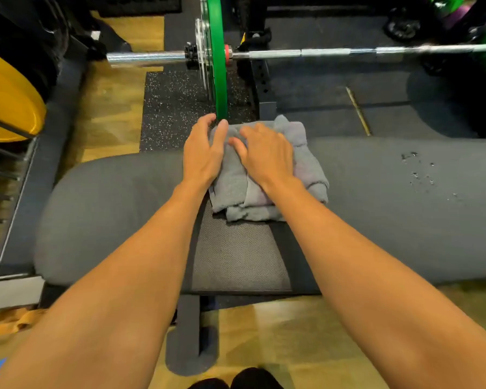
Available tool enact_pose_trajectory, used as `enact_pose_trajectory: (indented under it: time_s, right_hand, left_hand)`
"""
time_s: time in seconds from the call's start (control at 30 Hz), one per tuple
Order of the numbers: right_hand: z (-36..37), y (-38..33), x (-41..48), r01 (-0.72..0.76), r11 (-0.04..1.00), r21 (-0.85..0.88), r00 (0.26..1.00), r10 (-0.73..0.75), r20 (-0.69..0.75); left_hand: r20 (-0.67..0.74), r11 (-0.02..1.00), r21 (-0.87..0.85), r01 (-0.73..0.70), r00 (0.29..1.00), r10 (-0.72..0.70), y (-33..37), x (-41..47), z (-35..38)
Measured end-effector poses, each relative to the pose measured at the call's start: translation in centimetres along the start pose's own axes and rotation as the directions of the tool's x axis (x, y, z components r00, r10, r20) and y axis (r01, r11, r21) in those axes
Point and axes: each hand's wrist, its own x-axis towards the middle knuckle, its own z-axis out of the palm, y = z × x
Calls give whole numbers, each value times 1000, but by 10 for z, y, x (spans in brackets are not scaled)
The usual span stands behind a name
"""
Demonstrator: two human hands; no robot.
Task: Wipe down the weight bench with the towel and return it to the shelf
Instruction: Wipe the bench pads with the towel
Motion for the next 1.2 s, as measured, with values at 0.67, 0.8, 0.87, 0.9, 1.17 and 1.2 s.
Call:
enact_pose_trajectory:
  time_s: [0.67,0.8,0.87,0.9,1.17,1.2]
  right_hand:
    - [2,74,27,-115,993,18,990,116,-78]
    - [-10,74,15,-48,999,-9,997,47,-54]
    - [-23,79,-23,-24,999,-23,999,23,-40]
    - [-31,84,-47,-16,1000,-16,1000,15,-22]
    - [-88,141,-208,-23,996,82,999,26,-29]
    - [-88,148,-210,-28,995,92,999,32,-40]
  left_hand:
    - [185,996,-81,39,982,-23,34,22,79]
    - [196,998,10,58,979,-59,48,16,74]
    - [245,993,108,41,967,-66,56,8,73]
    - [266,983,183,7,962,-56,62,3,76]
    - [402,924,299,-237,910,103,129,-33,160]
    - [414,922,301,-242,904,102,132,-30,167]
